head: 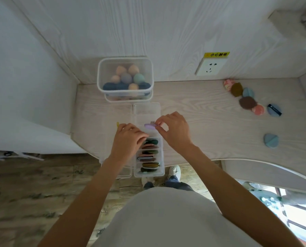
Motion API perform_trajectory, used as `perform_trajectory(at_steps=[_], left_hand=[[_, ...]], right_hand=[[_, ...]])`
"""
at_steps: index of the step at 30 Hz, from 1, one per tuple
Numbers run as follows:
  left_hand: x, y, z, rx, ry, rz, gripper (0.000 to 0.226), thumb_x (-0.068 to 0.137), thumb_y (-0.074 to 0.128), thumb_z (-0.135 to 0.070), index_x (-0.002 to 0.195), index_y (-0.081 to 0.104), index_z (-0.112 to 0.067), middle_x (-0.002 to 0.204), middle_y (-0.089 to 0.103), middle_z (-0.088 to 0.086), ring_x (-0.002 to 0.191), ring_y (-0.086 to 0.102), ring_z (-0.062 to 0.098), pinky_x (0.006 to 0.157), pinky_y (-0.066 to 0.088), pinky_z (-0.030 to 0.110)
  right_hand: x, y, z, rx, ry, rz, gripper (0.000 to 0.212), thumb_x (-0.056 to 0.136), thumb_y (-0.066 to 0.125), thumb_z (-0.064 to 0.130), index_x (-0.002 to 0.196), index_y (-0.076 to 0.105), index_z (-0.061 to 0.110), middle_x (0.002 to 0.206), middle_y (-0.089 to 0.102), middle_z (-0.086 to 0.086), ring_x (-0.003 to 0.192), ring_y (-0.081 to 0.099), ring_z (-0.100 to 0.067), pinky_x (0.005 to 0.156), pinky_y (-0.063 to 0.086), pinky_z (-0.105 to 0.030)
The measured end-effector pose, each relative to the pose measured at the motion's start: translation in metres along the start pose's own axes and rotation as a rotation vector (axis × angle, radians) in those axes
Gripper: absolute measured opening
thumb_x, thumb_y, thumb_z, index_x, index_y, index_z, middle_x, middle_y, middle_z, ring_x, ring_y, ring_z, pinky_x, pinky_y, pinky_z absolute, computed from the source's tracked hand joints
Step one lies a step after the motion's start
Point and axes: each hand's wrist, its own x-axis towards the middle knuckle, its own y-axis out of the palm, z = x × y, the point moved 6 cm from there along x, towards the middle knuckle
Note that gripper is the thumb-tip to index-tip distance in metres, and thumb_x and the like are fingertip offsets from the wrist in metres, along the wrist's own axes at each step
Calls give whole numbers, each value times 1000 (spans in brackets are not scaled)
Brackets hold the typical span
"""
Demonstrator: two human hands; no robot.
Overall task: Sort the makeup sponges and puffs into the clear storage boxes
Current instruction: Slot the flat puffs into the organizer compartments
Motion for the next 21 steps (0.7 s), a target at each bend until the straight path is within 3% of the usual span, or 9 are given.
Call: perform_trajectory(at_steps=[3, 5, 9, 12, 14, 17, 21], left_hand=[[0, -1, -2, 16, 24, -8, 14, 72, 77, -23, 86, 74, -25, 74, 71, -4, 75, 59, 20, 75, 38, 34], [0, -1, -1, 16, 13, -16, 13, 73, 76, -24, 86, 73, -23, 74, 71, -4, 74, 60, 20, 75, 37, 34], [0, -1, 2, -30, -52, -34, 22, 72, 77, -24, 89, 67, -17, 80, 70, -3, 78, 62, 20, 79, 41, 35], [0, 3, 3, 20, -61, -2, 29, 76, 72, -27, 99, 63, -13, 93, 67, 3, 87, 61, 24, 79, 43, 36], [1, 4, 2, 51, -45, 4, 23, 79, 70, -27, 97, 65, -14, 89, 68, 3, 85, 59, 24, 76, 44, 37], [1, 3, -3, 79, -19, -5, 16, 81, 69, -22, 96, 68, -16, 83, 68, 2, 81, 58, 25, 74, 43, 37], [6, 1, -9, 80, -62, 70, 15, 81, 68, -20, 96, 69, -20, 88, 67, 2, 86, 58, 25, 79, 43, 39]], right_hand=[[4, 23, 9, -211, -95, 96, 26, 81, 60, 37, 68, 73, 18, 73, 64, -2, 71, 56, -24, 63, 48, -33], [5, 34, 16, -280, -138, 164, 13, 73, 74, 30, 69, 75, 18, 80, 61, -6, 75, 54, -27, 65, 46, -35], [6, 37, 4, -181, -68, 274, 16, 80, 69, 32, 91, 75, 22, 104, 55, -4, 98, 45, -26, 83, 34, -33], [5, 37, -4, -115, -63, 286, 17, 82, 66, 35, 94, 74, 27, 106, 54, -2, 101, 42, -24, 83, 28, -29], [5, 38, -7, -95, -68, 314, 18, 83, 65, 36, 96, 74, 28, 106, 54, -1, 100, 42, -23, 83, 28, -28], [6, 23, -20, -1, -32, 247, 15, 85, 65, 29, 93, 74, 20, 98, 58, -3, 94, 47, -21, 84, 34, -30], [4, -26, -84, 69, 140, -15, 12, 85, 62, 14, 92, 72, 13, 94, 65, -7, 89, 58, -25, 82, 40, -30]])
